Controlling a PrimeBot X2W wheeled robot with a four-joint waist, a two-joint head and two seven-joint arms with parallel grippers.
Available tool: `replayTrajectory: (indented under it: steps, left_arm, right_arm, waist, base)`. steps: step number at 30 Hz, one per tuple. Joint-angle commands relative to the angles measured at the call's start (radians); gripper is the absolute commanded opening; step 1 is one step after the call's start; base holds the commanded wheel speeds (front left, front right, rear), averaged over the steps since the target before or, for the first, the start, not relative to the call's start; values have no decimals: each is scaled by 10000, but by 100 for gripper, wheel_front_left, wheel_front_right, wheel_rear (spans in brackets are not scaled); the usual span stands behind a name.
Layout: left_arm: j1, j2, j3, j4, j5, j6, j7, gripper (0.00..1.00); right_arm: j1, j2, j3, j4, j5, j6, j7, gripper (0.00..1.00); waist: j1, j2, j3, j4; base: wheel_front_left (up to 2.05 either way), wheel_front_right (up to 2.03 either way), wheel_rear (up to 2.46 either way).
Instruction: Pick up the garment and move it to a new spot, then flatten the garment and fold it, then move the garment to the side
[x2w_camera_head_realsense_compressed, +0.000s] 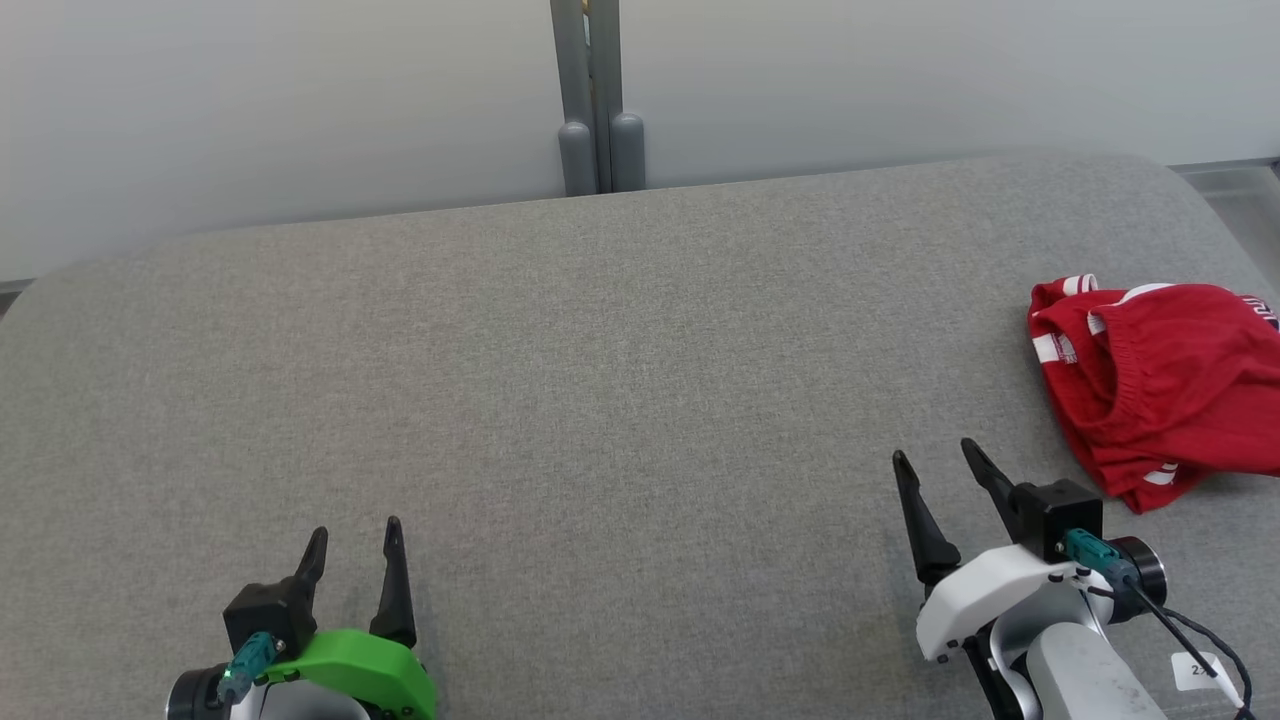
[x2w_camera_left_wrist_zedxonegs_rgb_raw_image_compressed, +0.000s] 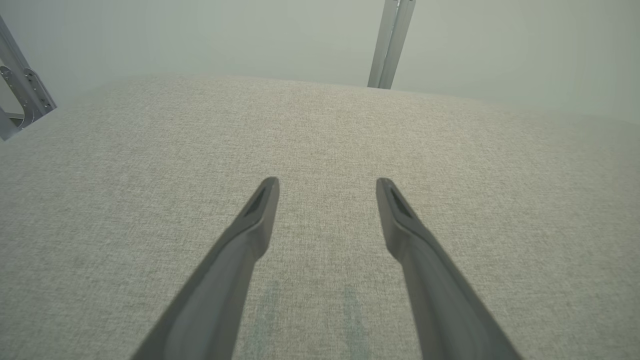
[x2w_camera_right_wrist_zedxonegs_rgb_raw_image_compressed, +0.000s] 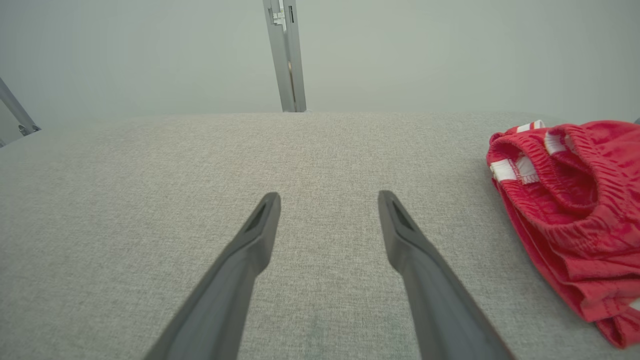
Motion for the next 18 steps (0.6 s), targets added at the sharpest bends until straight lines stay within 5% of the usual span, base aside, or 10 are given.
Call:
replayTrajectory:
  steps: [1, 2, 7, 18]
  left_arm:
    - [-211, 38, 49, -151, -15, -72, 1, 100]
    - [-209, 38, 47, -148, -33, -93, 1, 0]
    - [185, -27, -9, 392, -62, -54, 7, 0]
    - [110, -17, 292, 22, -1915, -181, 564, 0]
  right_arm:
    - [-255, -53, 18, -122, 44, -4, -17, 100]
    - [-255, -51, 27, -126, 50, -4, -17, 0]
    - [325, 84, 11, 361, 27, 2, 13, 0]
    - [351, 84, -304, 12, 2057, 1, 565, 0]
  waist:
    - [0, 0, -1, -2]
    - [0, 0, -1, -2]
    - [0, 0, 0, -1]
    - [0, 0, -4, 6]
  base:
    - [0, 0, 0]
    - [0, 0, 0]
    - [0, 0, 0]
    - [0, 0, 0]
